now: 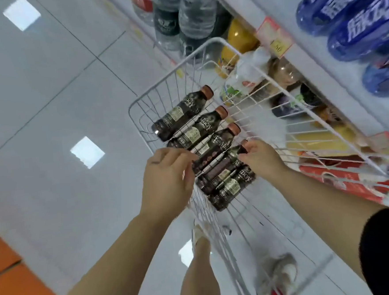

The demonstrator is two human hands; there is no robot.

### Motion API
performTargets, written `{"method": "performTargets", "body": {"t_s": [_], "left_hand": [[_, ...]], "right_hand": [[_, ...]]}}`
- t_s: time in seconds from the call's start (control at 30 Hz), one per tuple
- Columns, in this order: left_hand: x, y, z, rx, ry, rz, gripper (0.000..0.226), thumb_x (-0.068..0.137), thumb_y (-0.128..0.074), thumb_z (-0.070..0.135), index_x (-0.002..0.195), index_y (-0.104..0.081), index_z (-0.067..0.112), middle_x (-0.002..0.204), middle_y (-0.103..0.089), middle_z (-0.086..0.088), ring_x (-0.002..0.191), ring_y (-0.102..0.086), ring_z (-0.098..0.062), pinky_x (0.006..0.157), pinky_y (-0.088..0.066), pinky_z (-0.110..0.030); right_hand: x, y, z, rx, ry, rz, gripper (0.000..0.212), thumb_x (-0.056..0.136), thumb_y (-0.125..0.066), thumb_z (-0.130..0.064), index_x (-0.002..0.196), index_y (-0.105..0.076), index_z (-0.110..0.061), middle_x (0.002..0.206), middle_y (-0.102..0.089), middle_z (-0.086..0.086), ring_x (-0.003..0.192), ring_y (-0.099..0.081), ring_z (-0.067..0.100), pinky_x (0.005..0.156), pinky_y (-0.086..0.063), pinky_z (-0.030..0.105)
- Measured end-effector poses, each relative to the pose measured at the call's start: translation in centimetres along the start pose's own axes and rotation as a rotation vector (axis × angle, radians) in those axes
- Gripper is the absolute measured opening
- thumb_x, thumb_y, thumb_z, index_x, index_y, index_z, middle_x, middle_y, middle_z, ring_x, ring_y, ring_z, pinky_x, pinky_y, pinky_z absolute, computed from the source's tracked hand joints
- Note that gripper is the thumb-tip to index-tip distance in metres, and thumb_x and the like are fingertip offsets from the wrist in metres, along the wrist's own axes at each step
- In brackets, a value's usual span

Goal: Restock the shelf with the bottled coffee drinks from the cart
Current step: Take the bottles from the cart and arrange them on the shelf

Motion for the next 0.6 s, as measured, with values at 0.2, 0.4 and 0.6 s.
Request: {"method": "performTargets", "body": {"t_s": [0.2,0.4,0.6], "left_hand": [[-0.4,-0.5,-1.0,-0.170,-0.041,0.148,0.027,0.086,-0.044,0.014,0.094,-0.069,0.016,0.092,-0.067,0.008,0.092,-0.054,-0.020,0.086,-0.029,-0.016],[-0.2,-0.8,-1.3,-0.194,-0.079,0.183,0.027,0.089,-0.043,0.016,0.092,-0.070,0.015,0.091,-0.061,0.013,0.088,-0.054,-0.020,0.090,-0.024,-0.011],[-0.2,-1.2,-1.0,-0.100,-0.007,0.093,0.021,0.089,-0.049,0.022,0.098,-0.067,0.019,0.095,-0.065,0.010,0.096,-0.043,-0.014,0.083,-0.027,-0.017]], "right_hand": [[7.0,-3.7,4.1,0.144,-0.172,0.140,0.035,0.084,-0.065,-0.018,0.115,-0.049,-0.011,0.101,-0.054,0.001,0.091,-0.050,0.020,0.067,-0.037,0.025],[8.4,-4.6,5.2,0.275,-0.214,0.235,0.051,0.083,-0.069,-0.020,0.128,-0.047,-0.010,0.115,-0.059,0.002,0.104,-0.057,0.022,0.075,-0.040,0.022],[2.3,-1.5,2.2,0.361,0.047,0.260,0.042,0.076,-0.076,-0.016,0.112,-0.055,-0.020,0.095,-0.061,-0.003,0.089,-0.060,0.014,0.085,-0.049,0.031]]}}
Point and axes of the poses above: each hand's wrist, its own x-axis towards the middle knuckle, its own y-axis out of the back of the hand, z = x × y, the point moved 6 cm from there along x, towards the middle knuckle
